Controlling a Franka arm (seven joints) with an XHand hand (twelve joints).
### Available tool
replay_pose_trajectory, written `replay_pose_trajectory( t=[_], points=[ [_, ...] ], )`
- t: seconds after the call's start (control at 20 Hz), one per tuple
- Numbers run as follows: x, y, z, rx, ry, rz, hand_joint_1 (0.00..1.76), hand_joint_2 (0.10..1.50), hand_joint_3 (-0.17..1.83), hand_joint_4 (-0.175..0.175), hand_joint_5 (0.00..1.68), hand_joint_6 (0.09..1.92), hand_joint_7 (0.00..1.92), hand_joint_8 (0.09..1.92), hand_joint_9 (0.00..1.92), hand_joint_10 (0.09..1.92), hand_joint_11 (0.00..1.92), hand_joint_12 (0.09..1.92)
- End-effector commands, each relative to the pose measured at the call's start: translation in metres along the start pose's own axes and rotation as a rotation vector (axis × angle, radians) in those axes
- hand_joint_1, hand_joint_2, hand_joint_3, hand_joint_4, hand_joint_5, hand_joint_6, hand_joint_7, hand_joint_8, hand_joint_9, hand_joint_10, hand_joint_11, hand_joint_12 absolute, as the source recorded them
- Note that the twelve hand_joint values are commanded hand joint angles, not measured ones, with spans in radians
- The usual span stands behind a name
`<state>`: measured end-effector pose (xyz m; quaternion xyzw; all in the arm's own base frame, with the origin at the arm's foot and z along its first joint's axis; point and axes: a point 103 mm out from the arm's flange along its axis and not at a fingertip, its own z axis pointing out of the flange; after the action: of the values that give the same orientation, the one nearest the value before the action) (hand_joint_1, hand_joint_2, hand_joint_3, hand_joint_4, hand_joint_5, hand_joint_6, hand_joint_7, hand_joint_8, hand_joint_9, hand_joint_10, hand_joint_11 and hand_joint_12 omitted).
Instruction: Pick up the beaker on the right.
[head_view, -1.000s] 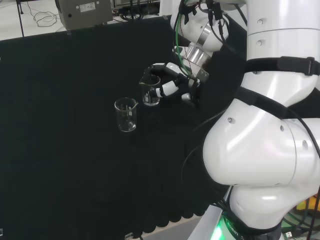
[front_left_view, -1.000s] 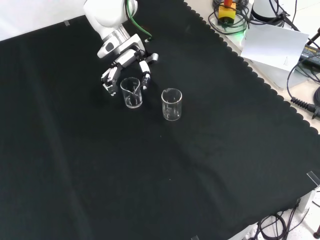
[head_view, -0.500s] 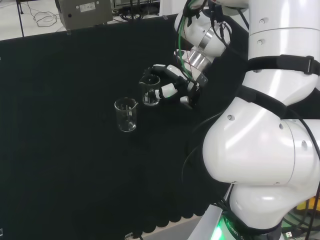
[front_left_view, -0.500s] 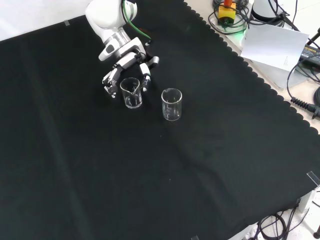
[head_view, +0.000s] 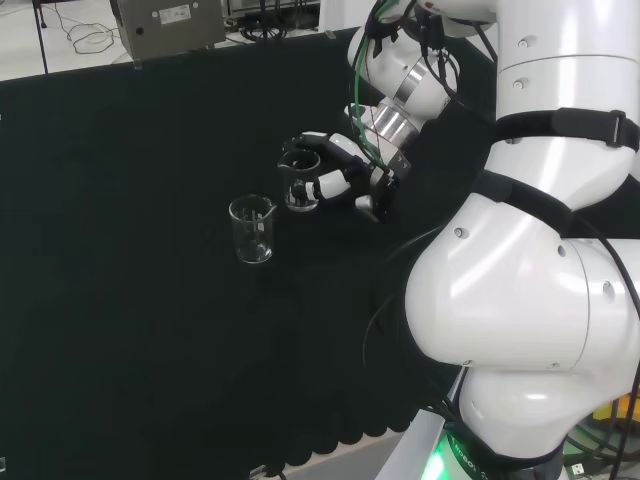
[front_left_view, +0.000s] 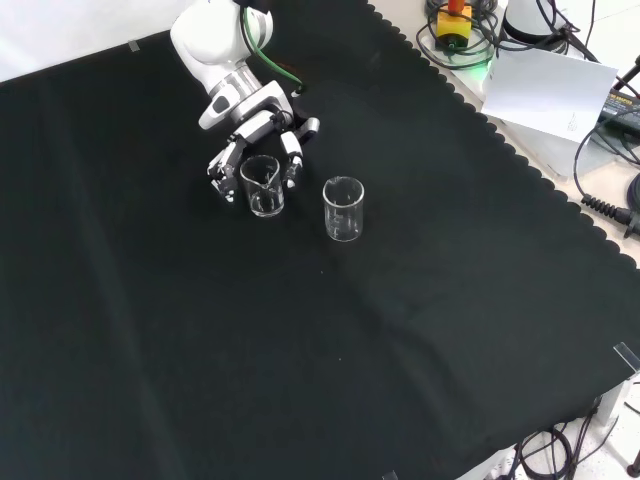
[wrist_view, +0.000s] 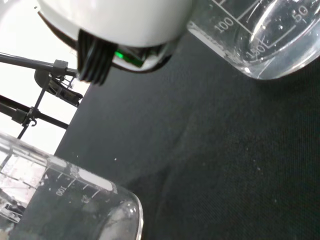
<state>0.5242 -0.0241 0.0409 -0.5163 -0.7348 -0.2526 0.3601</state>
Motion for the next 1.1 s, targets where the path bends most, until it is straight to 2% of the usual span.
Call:
replay_pose_trajectory(
  t=[0.05, 0.25, 0.5, 0.9, 1.1],
  points=[
    [-0.0011, 0.0005, 0.0029, -0.011, 0.025, 0.005, 1.04, 0.46, 0.7, -0.016, 0.48, 0.82, 0.48, 0.7, 0.62, 0.58, 0.15, 1.35],
    [-0.0007, 0.0027, 0.0042, -0.014, 0.056, 0.008, 1.04, 0.46, 0.7, -0.012, 0.56, 0.91, 0.53, 0.69, 0.67, 0.57, 0.18, 1.35],
    [-0.0006, 0.0046, 0.0025, -0.029, 0.081, 0.008, 1.04, 0.47, 0.7, -0.013, 0.57, 0.94, 0.57, 0.7, 0.71, 0.56, 0.21, 1.34],
    [0.0001, 0.0062, 0.0022, -0.022, 0.082, 0.011, 1.06, 0.48, 0.7, -0.015, 0.56, 0.95, 0.58, 0.7, 0.74, 0.56, 0.23, 1.34],
    [0.0002, 0.0068, 0.0014, -0.027, 0.083, 0.022, 1.14, 0.49, 0.72, -0.014, 0.56, 0.95, 0.59, 0.7, 0.76, 0.56, 0.25, 1.33]
  ],
)
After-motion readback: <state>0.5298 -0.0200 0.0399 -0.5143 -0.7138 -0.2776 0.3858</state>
